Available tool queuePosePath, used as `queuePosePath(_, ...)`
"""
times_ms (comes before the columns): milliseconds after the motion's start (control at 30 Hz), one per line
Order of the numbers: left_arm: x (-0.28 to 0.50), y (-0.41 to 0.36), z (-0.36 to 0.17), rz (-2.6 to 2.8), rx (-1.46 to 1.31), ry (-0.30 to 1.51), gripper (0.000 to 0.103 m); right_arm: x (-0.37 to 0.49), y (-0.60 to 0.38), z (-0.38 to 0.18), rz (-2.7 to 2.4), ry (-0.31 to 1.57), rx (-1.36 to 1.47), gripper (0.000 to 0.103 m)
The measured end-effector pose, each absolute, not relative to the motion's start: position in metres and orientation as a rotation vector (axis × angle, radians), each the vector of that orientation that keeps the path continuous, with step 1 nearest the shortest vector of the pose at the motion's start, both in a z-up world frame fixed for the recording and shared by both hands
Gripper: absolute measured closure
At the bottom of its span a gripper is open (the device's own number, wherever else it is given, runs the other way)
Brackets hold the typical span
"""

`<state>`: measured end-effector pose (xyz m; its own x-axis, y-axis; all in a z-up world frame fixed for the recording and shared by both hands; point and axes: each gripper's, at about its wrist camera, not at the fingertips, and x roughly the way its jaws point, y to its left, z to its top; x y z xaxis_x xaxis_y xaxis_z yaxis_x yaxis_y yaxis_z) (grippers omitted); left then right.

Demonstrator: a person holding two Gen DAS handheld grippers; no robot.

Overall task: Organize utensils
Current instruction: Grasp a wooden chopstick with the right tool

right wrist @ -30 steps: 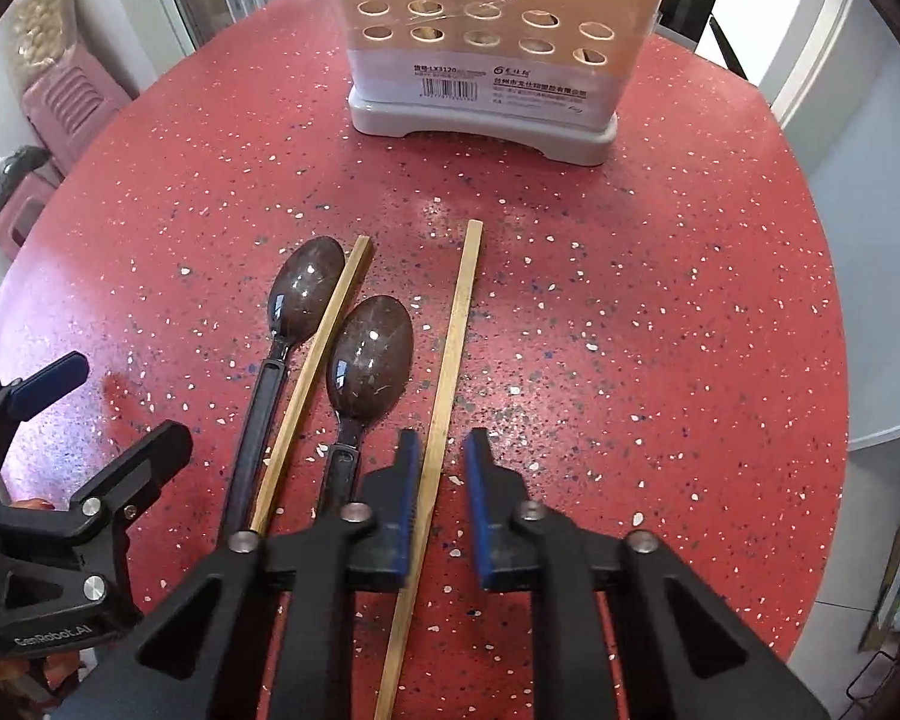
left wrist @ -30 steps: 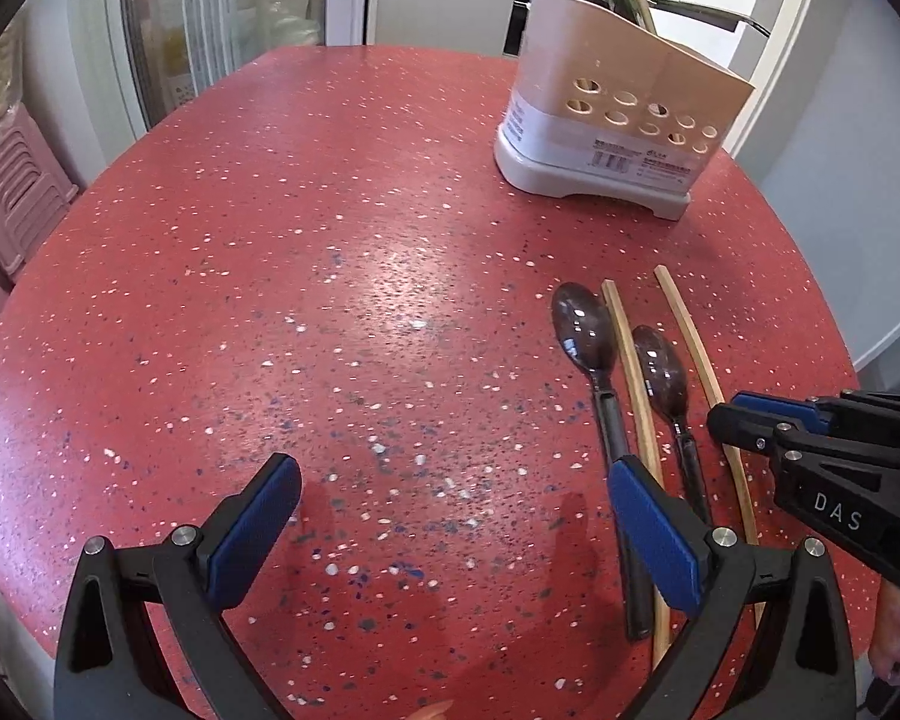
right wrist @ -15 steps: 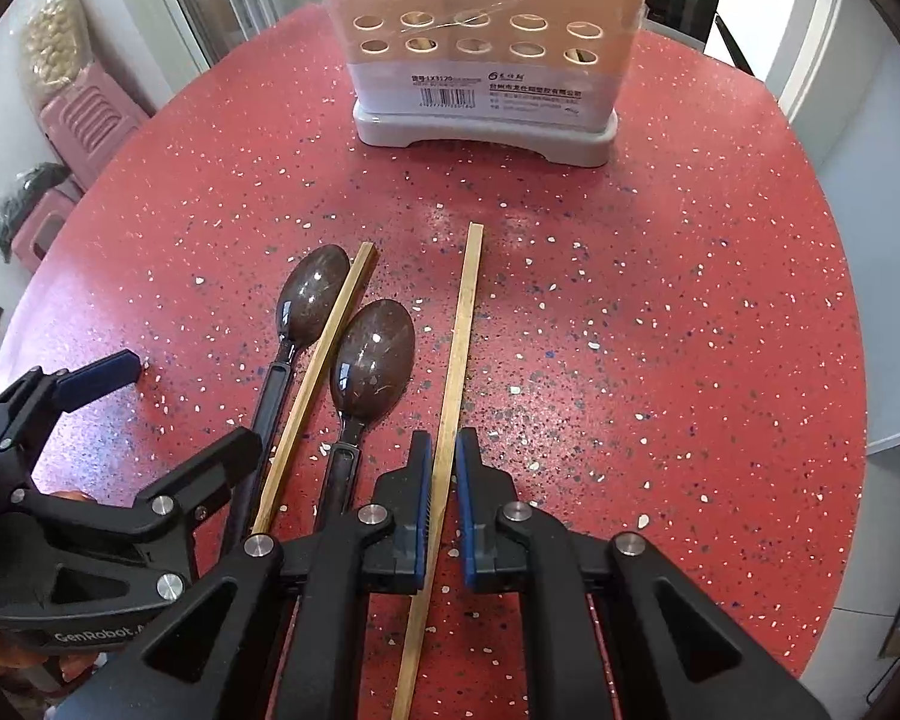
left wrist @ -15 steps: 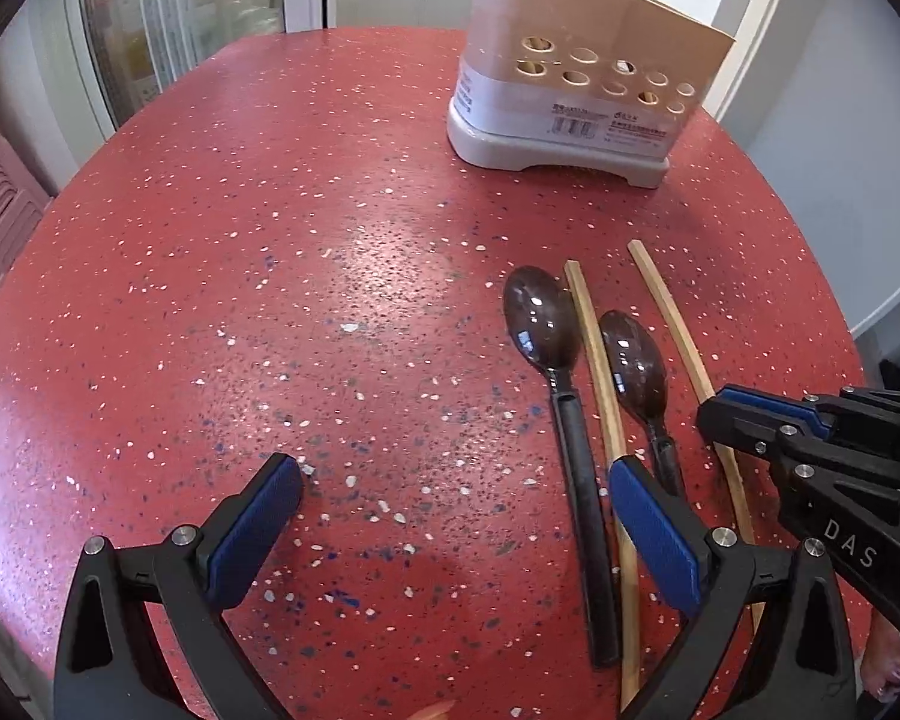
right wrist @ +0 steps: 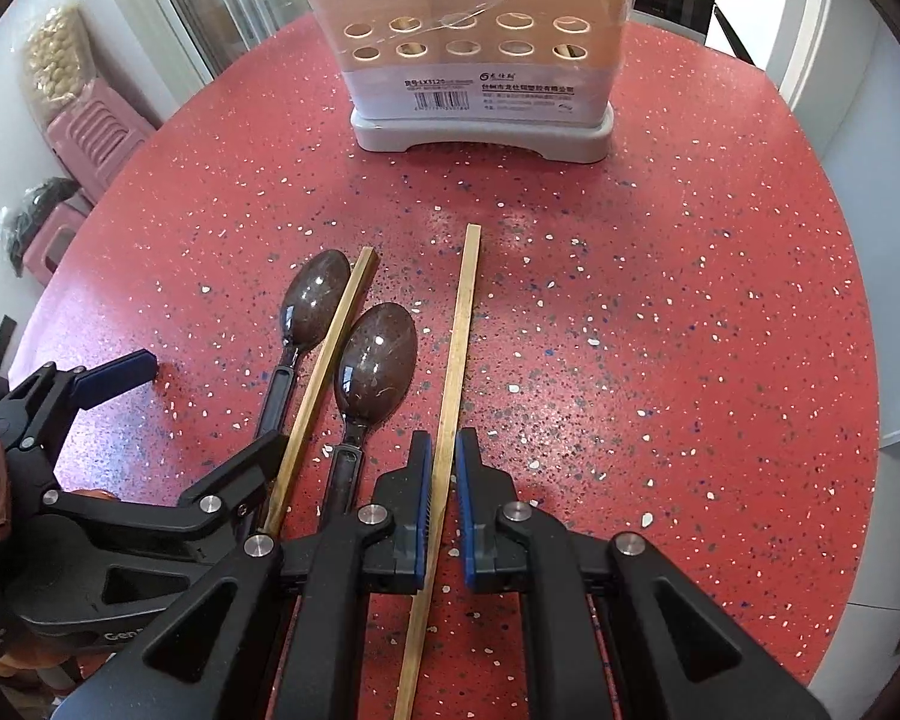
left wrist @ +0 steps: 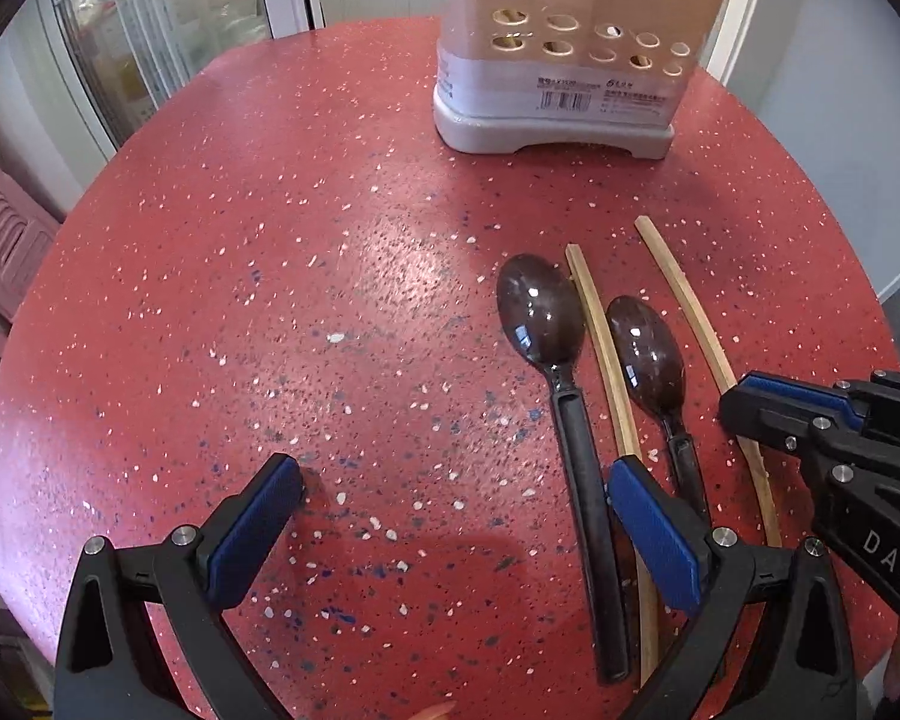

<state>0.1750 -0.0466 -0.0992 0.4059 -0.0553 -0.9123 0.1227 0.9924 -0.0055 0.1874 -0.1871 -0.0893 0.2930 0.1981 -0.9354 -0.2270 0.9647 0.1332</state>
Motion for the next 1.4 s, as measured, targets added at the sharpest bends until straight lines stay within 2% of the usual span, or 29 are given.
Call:
queuePosePath(267,0.186,-0.044,-0.094,-0.089,0.058,1.149,0.0,0.189,-0.196,-0.088,0.267,1.256,-0.049,0.094)
queuePosePath(733,0.226,-0.043,-0.091,-0.166,0.086,1.236,0.0,0.233,-0.177,-0.086,0.275,1.419,-0.119,0.09)
queuePosePath(833,0.23,-0.051,-0.087,-0.178,0.094,1.241,0.0,0.238,-0.179,-0.085,0.278,1.425,-0.111,0.097)
queuePosePath(900,0.232,-0.061,-0.084,-0.194,0.11,1.247,0.006,0.241,-0.183,-0.085,0.295,1.413,-0.079,0.097)
queuePosePath(967,0.236,-0.071,-0.082,-0.225,0.132,1.254,0.017,0.241,-0.191,-0.085,0.312,1.405,-0.035,0.097)
queuePosePath(1100,0.241,-0.093,-0.074,-0.282,0.183,1.288,0.032,0.233,-0.206,-0.083,0.338,1.388,0.018,0.097)
queuePosePath(1167,0.243,-0.1,-0.07,-0.305,0.199,1.288,0.061,0.229,-0.212,-0.077,0.342,1.357,0.026,0.097)
queuePosePath(1333,0.238,-0.098,-0.063,-0.319,0.103,1.225,0.065,0.213,-0.226,-0.06,0.361,1.287,0.064,0.097)
queuePosePath(1367,0.236,-0.097,-0.059,-0.319,0.086,1.2,0.074,0.207,-0.233,-0.058,0.367,1.276,0.07,0.097)
queuePosePath(1400,0.233,-0.096,-0.056,-0.321,0.064,1.181,0.075,0.205,-0.236,-0.055,0.375,1.264,0.078,0.097)
